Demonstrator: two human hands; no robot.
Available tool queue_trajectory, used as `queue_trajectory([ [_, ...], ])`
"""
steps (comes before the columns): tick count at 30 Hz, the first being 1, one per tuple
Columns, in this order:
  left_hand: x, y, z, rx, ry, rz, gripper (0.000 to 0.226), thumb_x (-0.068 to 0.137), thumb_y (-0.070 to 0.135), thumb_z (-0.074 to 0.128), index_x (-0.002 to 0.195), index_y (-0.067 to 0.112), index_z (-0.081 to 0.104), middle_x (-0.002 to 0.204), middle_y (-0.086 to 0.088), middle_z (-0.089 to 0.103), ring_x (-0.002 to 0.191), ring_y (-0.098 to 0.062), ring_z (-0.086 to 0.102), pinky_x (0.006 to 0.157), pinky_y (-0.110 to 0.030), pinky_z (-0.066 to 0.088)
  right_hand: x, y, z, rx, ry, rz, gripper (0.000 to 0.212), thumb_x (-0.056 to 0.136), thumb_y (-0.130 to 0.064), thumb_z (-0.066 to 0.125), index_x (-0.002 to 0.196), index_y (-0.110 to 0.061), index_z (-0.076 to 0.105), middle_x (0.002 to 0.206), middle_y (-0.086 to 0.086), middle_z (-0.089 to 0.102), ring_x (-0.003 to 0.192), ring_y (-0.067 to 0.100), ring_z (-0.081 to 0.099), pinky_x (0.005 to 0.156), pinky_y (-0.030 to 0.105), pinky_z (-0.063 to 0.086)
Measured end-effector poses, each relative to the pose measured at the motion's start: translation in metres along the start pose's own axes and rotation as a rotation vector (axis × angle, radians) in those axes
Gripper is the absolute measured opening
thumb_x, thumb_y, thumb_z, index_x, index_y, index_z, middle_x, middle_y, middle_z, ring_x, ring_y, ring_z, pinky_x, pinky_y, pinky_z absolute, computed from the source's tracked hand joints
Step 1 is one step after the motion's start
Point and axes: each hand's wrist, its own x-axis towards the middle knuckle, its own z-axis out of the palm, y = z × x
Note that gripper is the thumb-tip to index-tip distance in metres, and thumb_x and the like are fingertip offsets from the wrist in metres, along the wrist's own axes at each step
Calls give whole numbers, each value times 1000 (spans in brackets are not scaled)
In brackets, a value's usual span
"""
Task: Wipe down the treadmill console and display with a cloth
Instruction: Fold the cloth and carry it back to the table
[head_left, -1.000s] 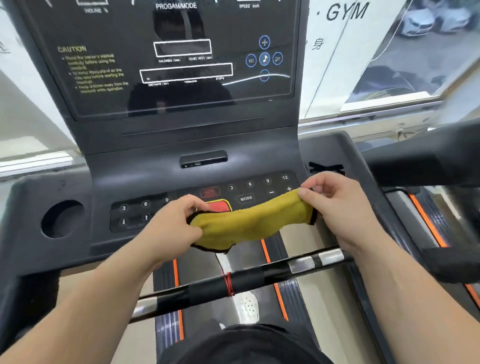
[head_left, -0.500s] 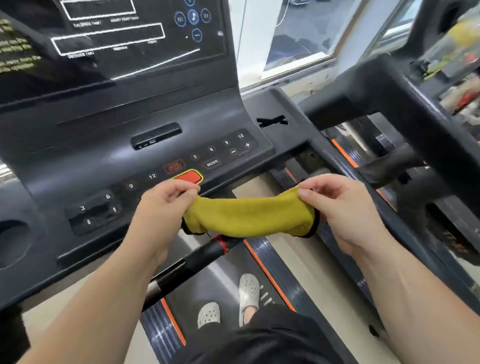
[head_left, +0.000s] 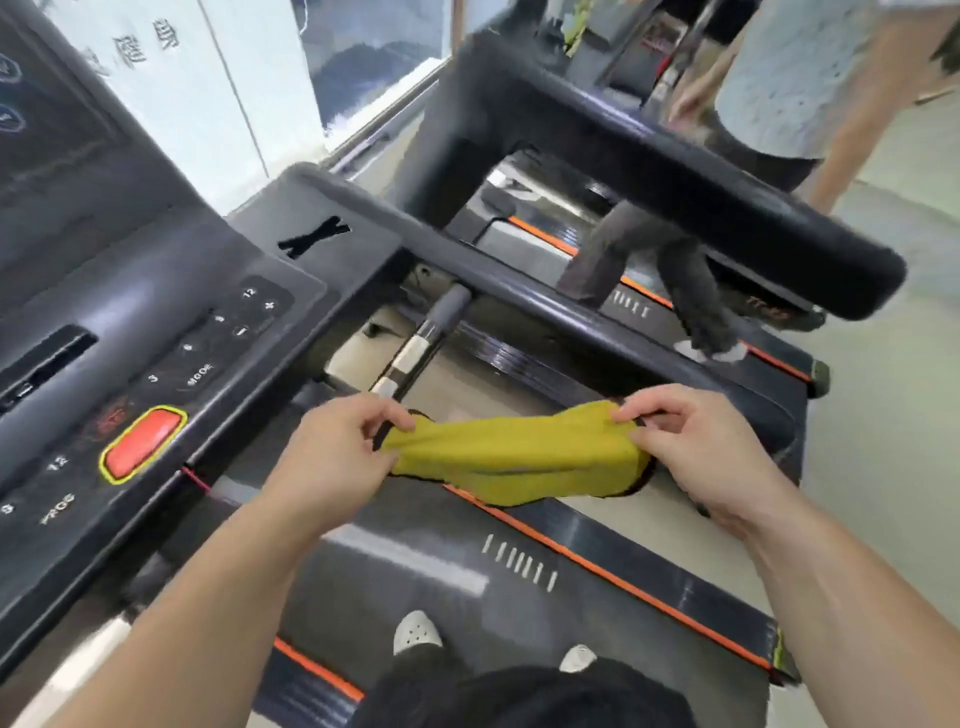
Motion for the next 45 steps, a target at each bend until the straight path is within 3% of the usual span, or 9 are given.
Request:
queue_trajectory([
  [4,18,42,47,-66,-180,102,29,78,1,67,77,29,74,70,-5,64,64,-20,56,61,-17,46,-26,49,-42,-34,25,3,49,80,17,64,73,-30,77,112,-10,64,99,1,62,81,15,45],
  [9,19,93,114,-154,-351,114,44,87,-10,62,83,30,79,94,-2,80,98,-38,69,94,-51,54,-71,123,-99,228,-37,134,48,83,17,65,78,-28,82,104,-12,78,103,5,70,90,18,49],
  [14,8,179,181,47,-499,165,26,64,36,85,89,35,80,97,-4,76,94,-28,68,92,-45,55,-120,194,-161,64,-53,194,39,71,-16,93,102,-34,77,117,-24,70,110,-10,62,96,10,43],
  [19,-11,262,272,427,-548,579,37,67,15,87,101,30,78,100,5,61,93,-15,61,85,-28,47,-161,261,-206,-246,1,167,43,74,-17,90,115,-18,77,119,-12,66,110,2,56,95,2,33],
  [22,-14,297,319,470,-525,692,28,74,2,73,91,23,80,97,4,62,95,-20,62,80,-20,41,-195,293,-229,-297,215,249,22,79,-4,81,100,-11,81,103,3,73,100,23,65,90,32,48],
  [26,-13,342,372,462,-657,723,23,84,10,72,74,30,78,86,8,60,83,-14,60,71,-26,43,-246,326,-255,-241,438,427,25,87,-15,76,93,-39,81,70,-27,62,76,5,54,68,23,38],
  [32,-15,392,460,297,-937,665,24,87,8,69,73,24,78,113,9,69,113,-5,60,99,-27,42,-314,357,-266,512,839,667,24,87,4,74,87,-20,76,80,-9,76,78,9,68,75,19,52],
  [35,-19,416,502,195,-1119,541,16,92,13,64,80,16,73,84,-5,70,79,-19,56,75,-36,41,-334,359,-271,738,1040,737,11,91,5,69,92,-6,71,78,-2,75,77,11,69,73,20,56],
  [45,-74,478,609,73,-1478,274,13,99,5,57,93,7,68,84,-6,77,77,-21,74,67,-36,61,-378,364,-276,1040,1584,870,11,98,-10,65,103,-2,70,96,14,74,88,28,71,81,49,63],
])
